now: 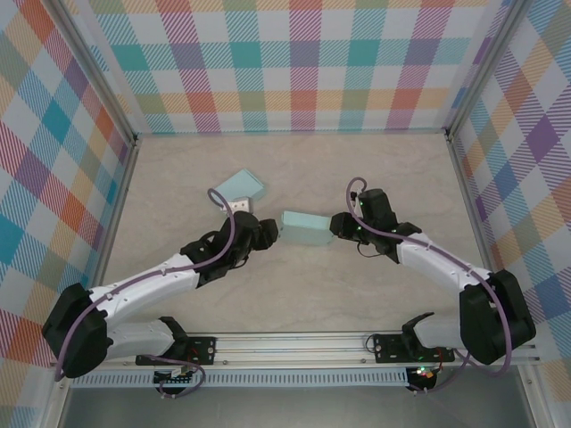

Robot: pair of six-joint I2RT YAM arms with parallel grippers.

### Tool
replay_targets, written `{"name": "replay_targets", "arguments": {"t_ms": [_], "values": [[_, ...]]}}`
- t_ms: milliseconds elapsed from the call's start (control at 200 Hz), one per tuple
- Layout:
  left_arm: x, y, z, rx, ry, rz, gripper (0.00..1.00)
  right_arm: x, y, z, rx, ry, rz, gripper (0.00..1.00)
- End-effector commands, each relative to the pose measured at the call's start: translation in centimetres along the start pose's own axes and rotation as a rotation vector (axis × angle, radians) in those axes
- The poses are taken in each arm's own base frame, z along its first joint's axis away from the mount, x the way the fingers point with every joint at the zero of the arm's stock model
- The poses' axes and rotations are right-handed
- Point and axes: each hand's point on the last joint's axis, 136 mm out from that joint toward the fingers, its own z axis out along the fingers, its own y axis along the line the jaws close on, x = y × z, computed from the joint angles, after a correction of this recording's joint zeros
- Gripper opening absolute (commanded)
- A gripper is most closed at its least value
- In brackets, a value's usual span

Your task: Fold the paper box

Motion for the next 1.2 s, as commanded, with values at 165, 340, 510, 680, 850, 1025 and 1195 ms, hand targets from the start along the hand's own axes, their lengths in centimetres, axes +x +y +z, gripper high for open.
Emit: {"name": "replay_targets", "arguments": {"t_ms": [165, 340, 510, 680, 850, 1025, 1195], "values": [[-1.7, -3.5, -0.3, 0.13, -0.017, 0.443, 0.67, 0.0, 1.0, -1.3, 0.006, 0.062, -0.053, 0.33], [-1.7, -5.7, 0.7, 0.225, -0.017, 0.741, 0.66, -0.9, 1.6, -1.0, 0.007, 0.07, -0.086, 0.34], [-1.7, -7.9, 1.4, 0.331, -0.07, 1.007, 0.66, -1.9, 2.8, -1.6, -0.029, 0.055, -0.192, 0.5], [-3.8, -8.3, 1.4, 0.343, -0.087, 0.954, 0.68, -1.9, 4.5, -1.7, -0.07, 0.073, -0.419, 0.86], [-6.7, -6.1, 0.8, 0.265, -0.163, 0.83, 0.76, -1.6, 5.2, 0.0, -0.013, 0.118, -0.632, 0.92], [-9.2, -2.1, -0.4, 0.166, -0.231, 0.678, 0.83, -0.9, 6.0, 2.1, -0.011, 0.18, -0.811, 0.95], [-11.3, 3.0, -1.7, -0.011, -0.293, 0.529, 1.0, -0.1, 6.3, 4.0, 0.019, 0.255, -0.919, 0.93]]}}
